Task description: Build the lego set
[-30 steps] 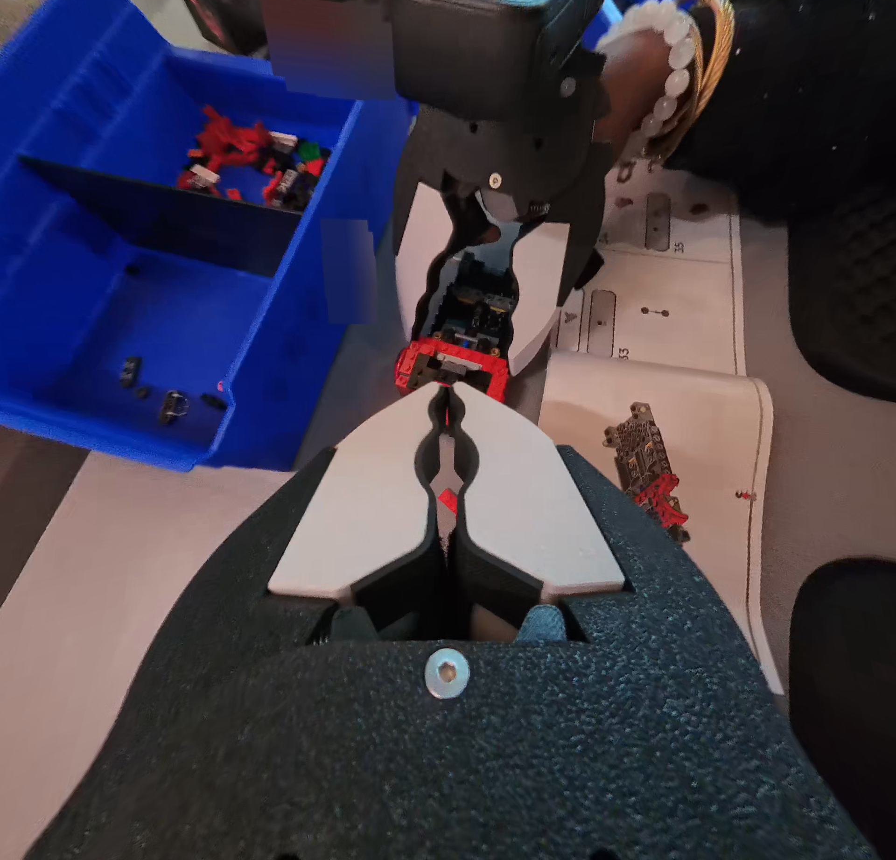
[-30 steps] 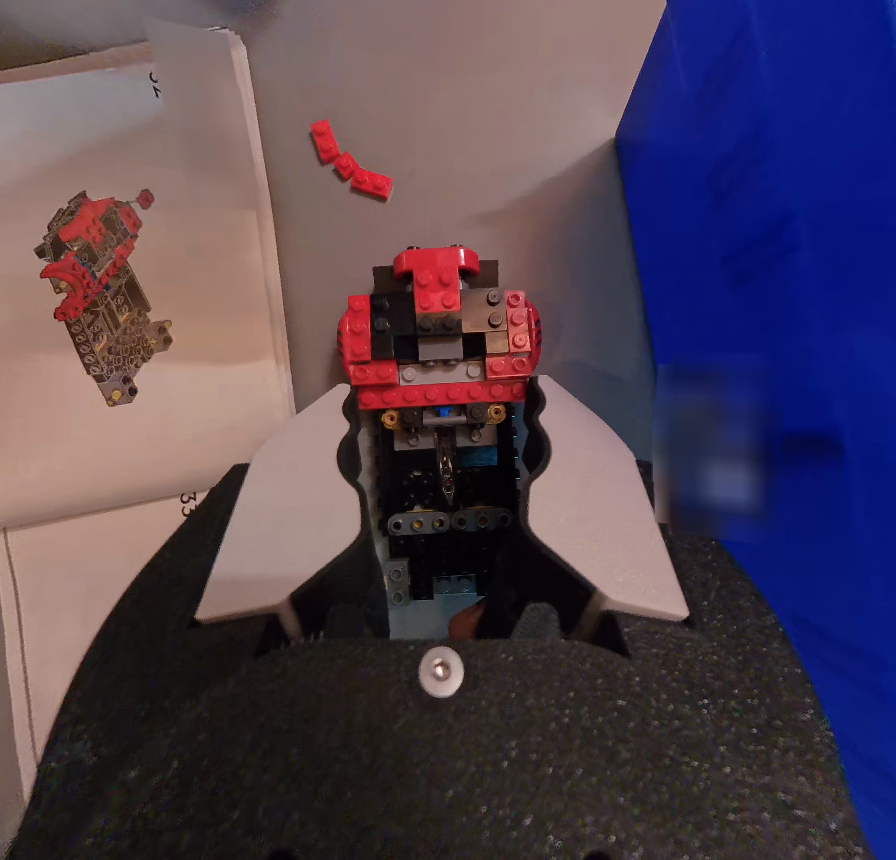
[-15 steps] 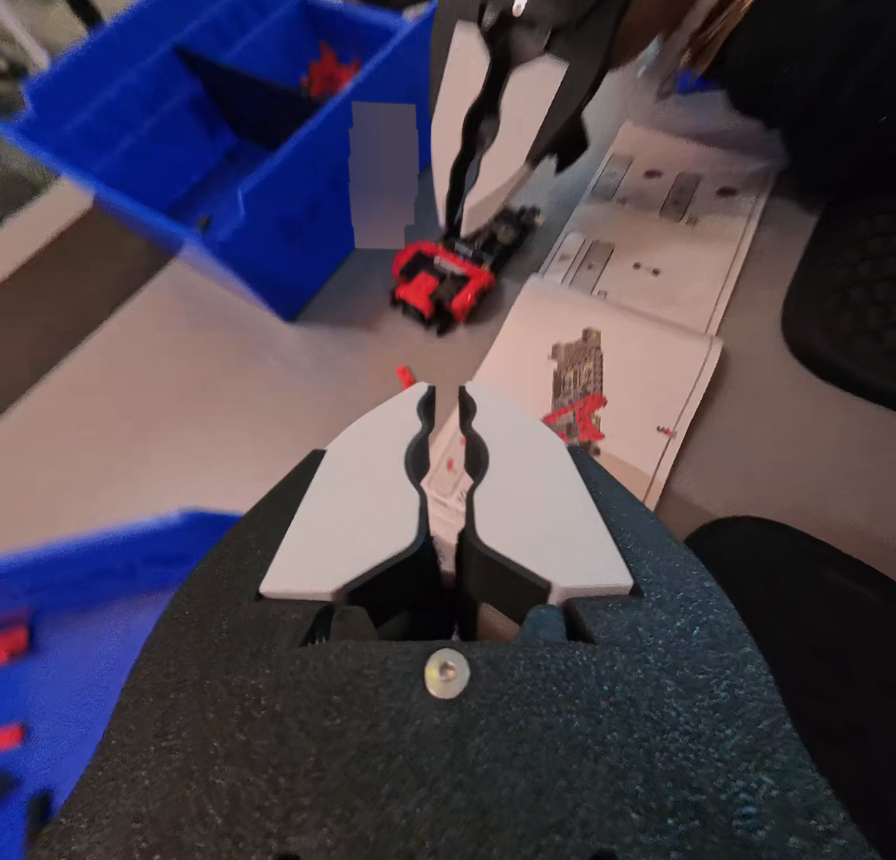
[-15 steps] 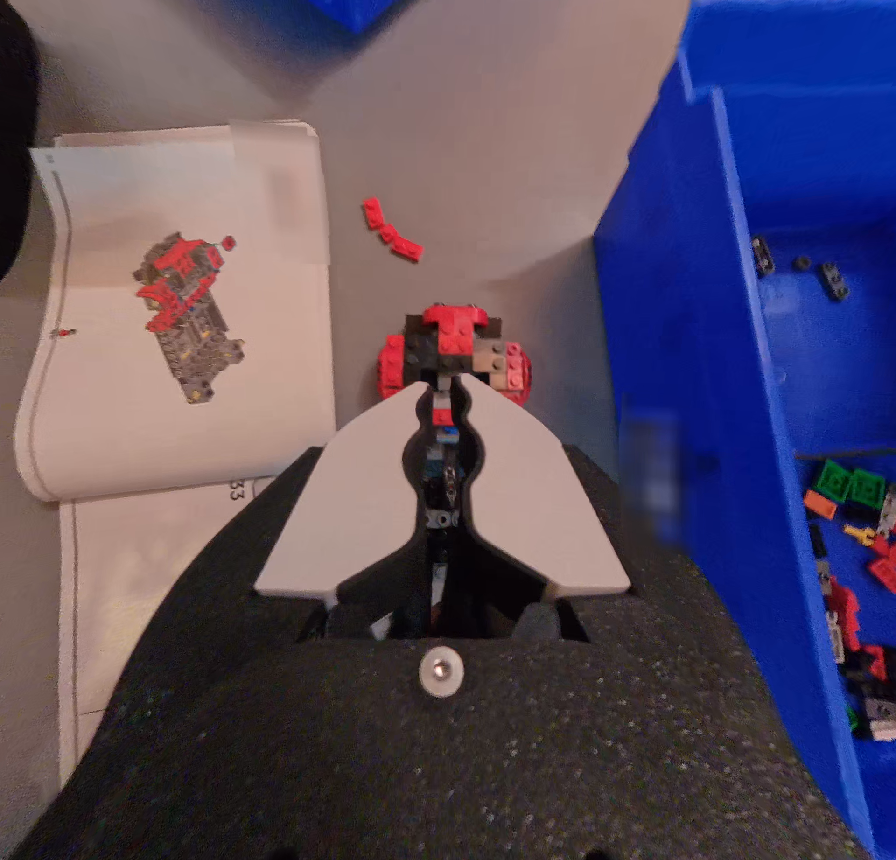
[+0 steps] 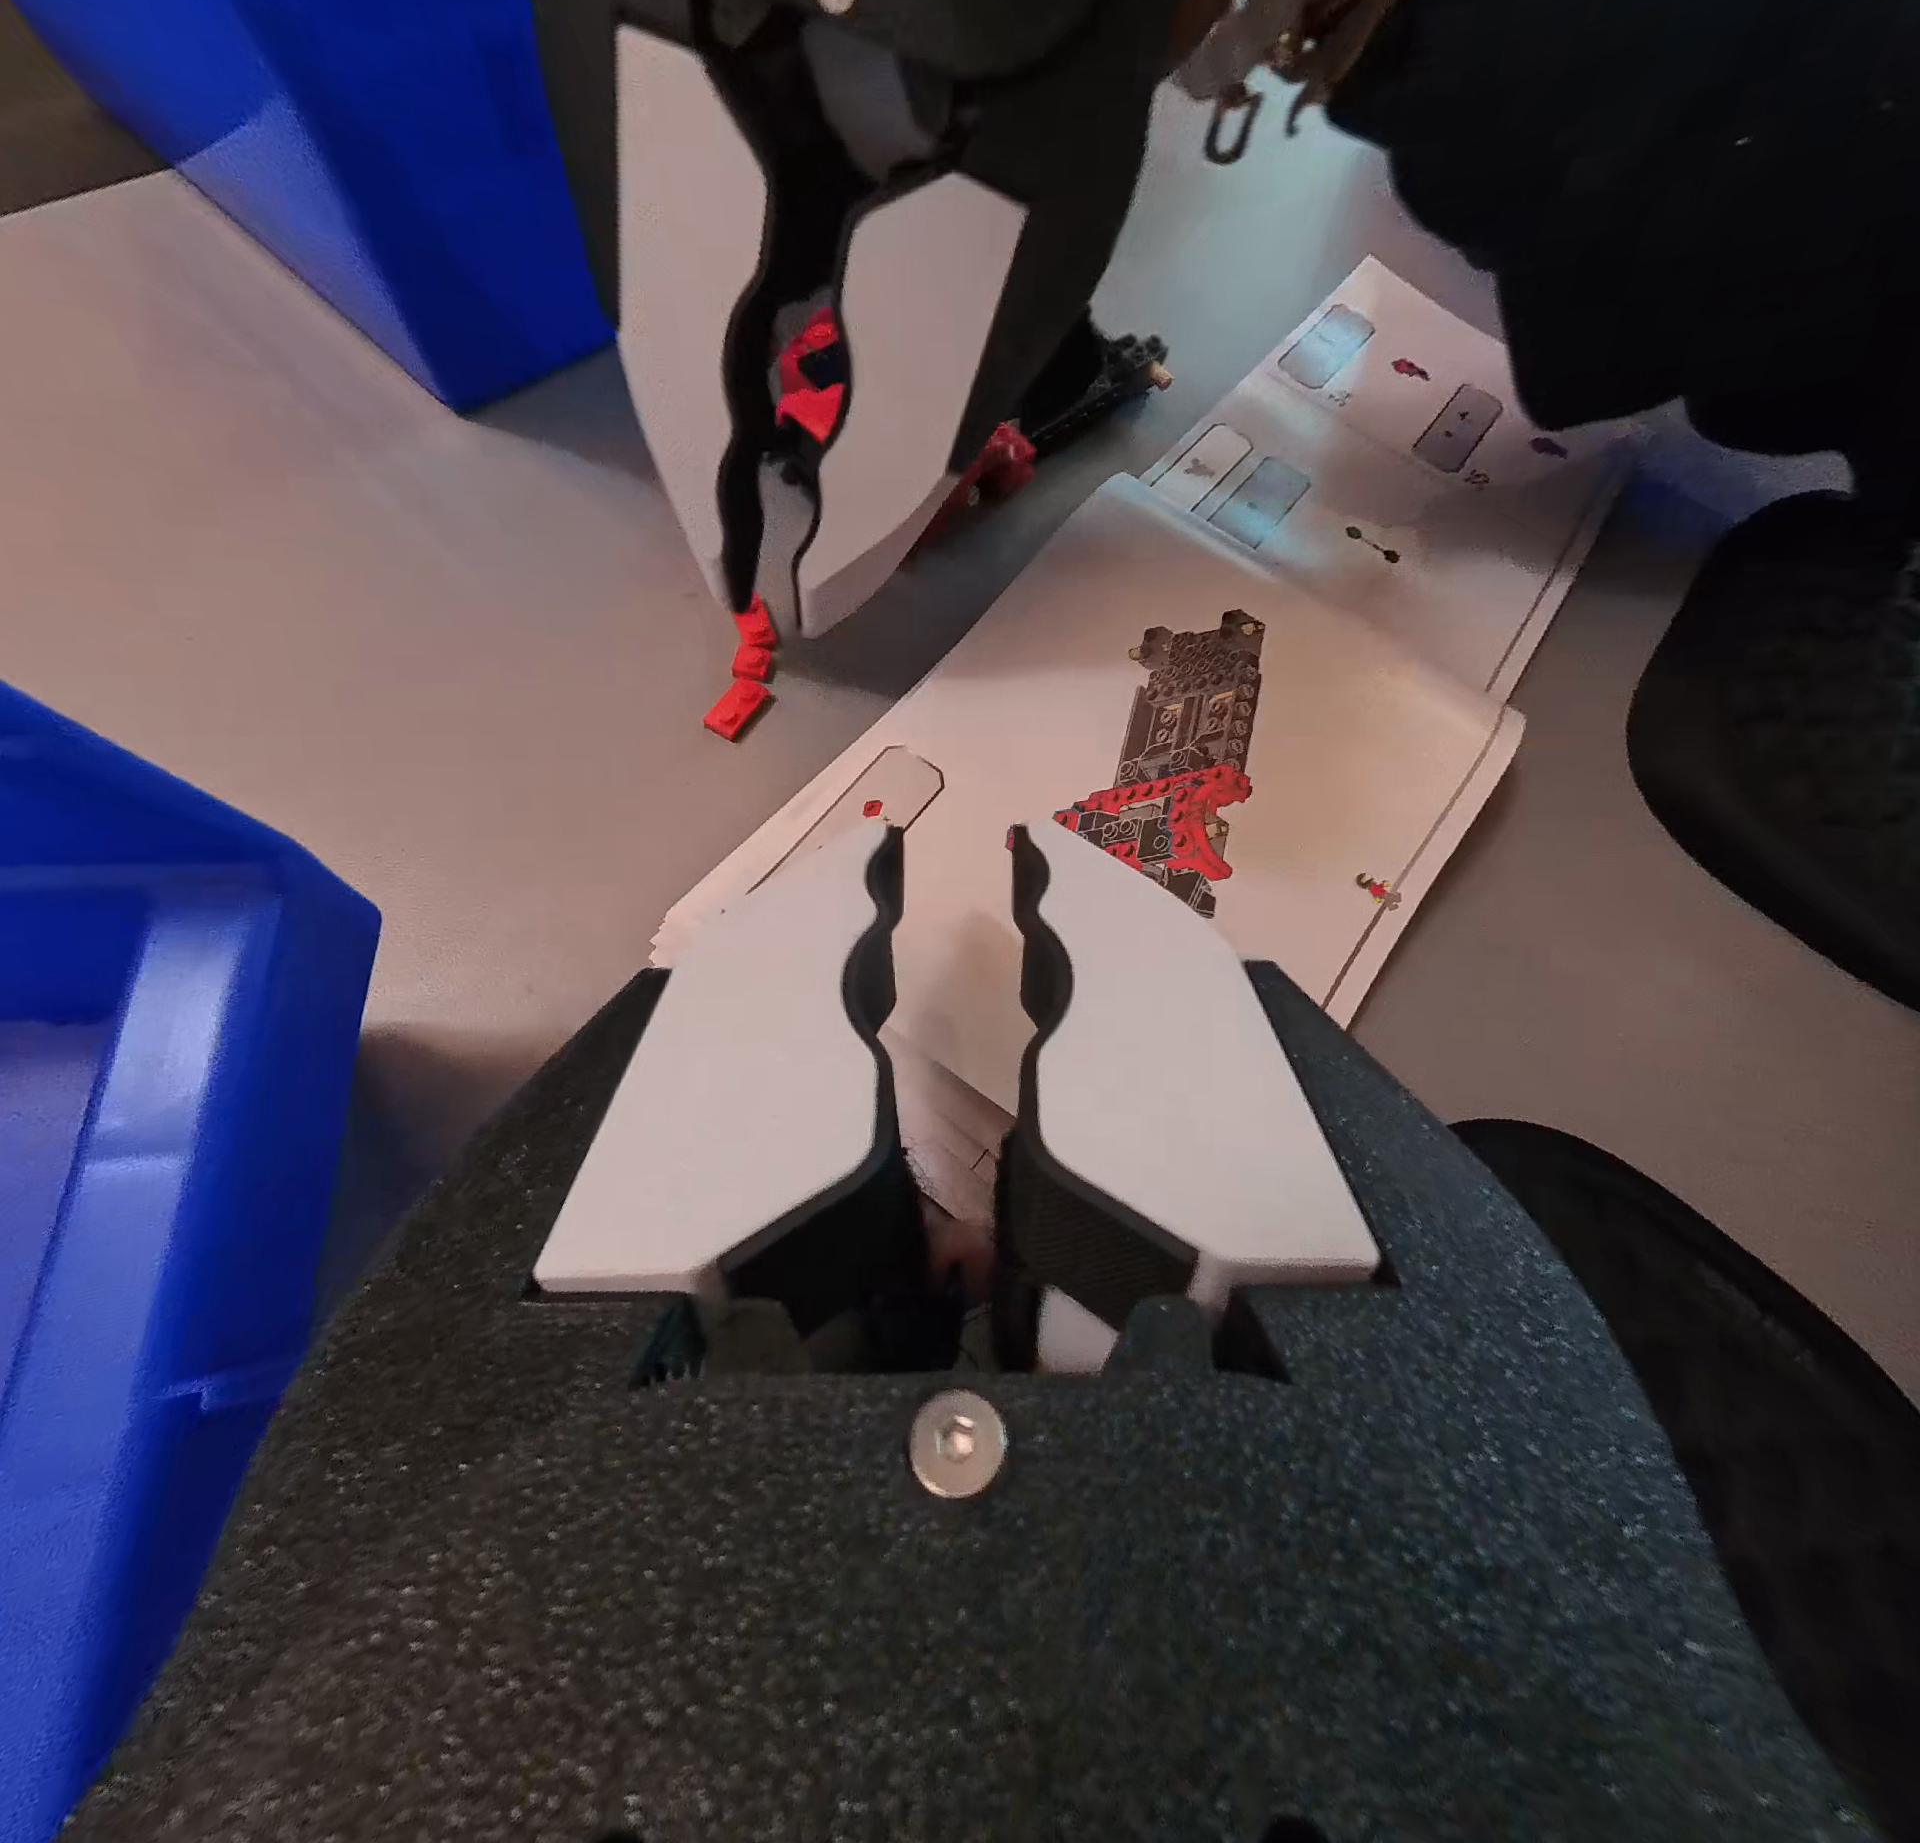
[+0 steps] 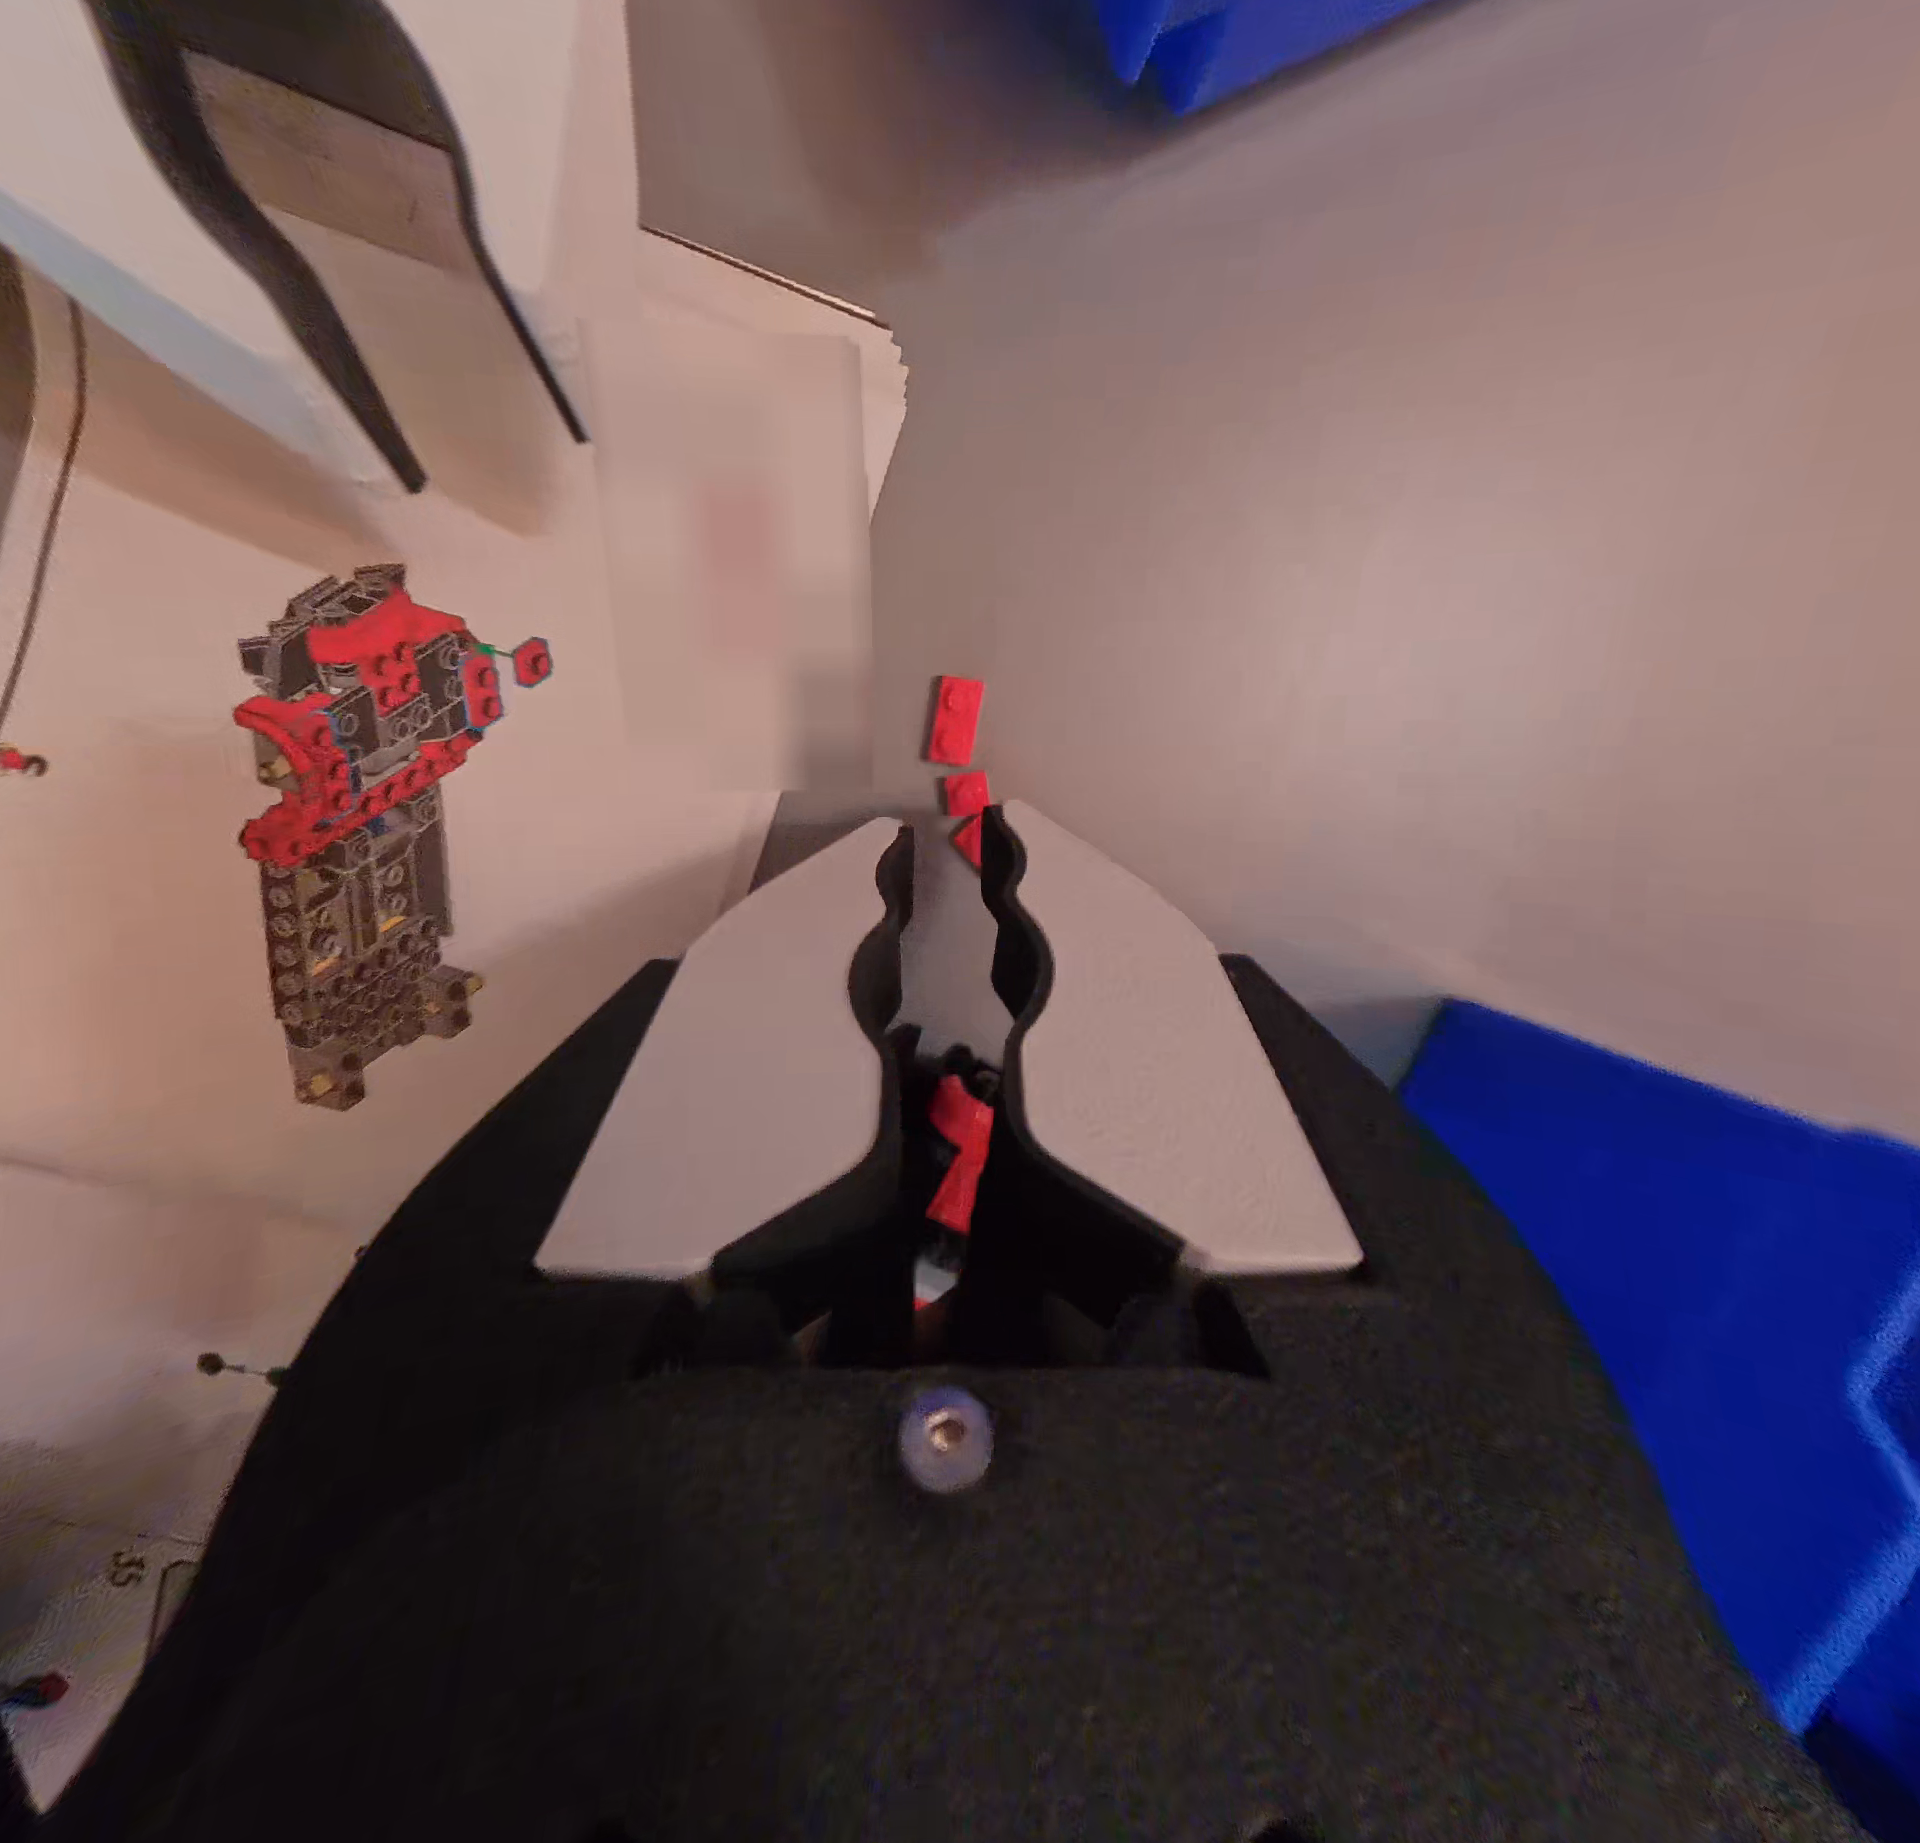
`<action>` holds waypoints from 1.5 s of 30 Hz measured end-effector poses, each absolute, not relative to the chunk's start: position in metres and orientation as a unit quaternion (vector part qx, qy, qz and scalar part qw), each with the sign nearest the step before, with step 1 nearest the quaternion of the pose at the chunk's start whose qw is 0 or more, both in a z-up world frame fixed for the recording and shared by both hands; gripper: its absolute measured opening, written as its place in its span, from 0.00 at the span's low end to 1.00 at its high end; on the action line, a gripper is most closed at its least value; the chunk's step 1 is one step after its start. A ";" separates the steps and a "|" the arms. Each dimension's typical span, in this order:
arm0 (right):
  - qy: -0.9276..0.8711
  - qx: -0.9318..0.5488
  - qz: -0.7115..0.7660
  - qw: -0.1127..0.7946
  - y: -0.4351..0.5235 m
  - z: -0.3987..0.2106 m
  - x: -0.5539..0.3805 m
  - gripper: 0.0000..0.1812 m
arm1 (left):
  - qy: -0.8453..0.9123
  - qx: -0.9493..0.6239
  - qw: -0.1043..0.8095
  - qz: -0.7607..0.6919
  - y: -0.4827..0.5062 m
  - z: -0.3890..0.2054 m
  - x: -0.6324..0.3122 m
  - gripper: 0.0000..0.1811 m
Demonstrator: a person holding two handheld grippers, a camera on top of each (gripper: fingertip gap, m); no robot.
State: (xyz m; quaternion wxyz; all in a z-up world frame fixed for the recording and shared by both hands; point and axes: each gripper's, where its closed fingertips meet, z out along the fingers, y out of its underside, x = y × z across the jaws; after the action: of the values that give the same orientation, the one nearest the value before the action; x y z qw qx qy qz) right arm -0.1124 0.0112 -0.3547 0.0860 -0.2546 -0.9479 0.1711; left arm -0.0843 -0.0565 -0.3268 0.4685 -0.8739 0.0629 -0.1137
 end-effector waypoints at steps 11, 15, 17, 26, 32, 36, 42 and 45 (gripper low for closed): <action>-0.950 -0.251 0.179 0.058 0.009 -0.369 -0.118 0.04 | 0.073 -0.871 0.465 -0.138 -0.058 -0.331 -0.082 0.11; -0.937 -0.275 0.204 0.074 0.017 -0.353 -0.115 0.04 | 0.084 -0.871 0.466 -0.133 -0.056 -0.328 -0.081 0.11; -0.922 -0.316 0.203 0.096 0.036 -0.335 -0.110 0.04 | 0.100 -0.869 0.469 -0.123 -0.051 -0.322 -0.081 0.11; -0.839 -0.492 0.159 0.172 0.118 -0.318 -0.070 0.04 | 0.166 -0.898 0.406 -0.043 0.029 -0.324 -0.105 0.04; -0.830 -0.507 0.169 0.163 0.121 -0.337 -0.073 0.04 | 0.168 -0.940 0.291 -0.060 0.060 -0.365 -0.108 0.00; -0.831 -0.504 0.175 0.160 0.122 -0.339 -0.075 0.04 | 0.198 -0.934 0.290 -0.074 0.062 -0.367 -0.096 0.00; -0.835 -0.486 0.216 0.140 0.108 -0.333 -0.076 0.04 | 0.231 -0.923 0.284 -0.119 0.048 -0.363 -0.070 0.00; -0.843 -0.461 0.245 0.131 0.095 -0.331 -0.081 0.04 | 0.218 -0.921 0.307 -0.106 0.051 -0.354 -0.079 0.01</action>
State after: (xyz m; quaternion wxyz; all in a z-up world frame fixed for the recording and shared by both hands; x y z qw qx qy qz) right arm -0.0813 0.0946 -0.3308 0.1310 -0.4613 -0.8426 0.2451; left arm -0.0793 0.0512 -0.3538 0.3065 -0.9206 0.2175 -0.1061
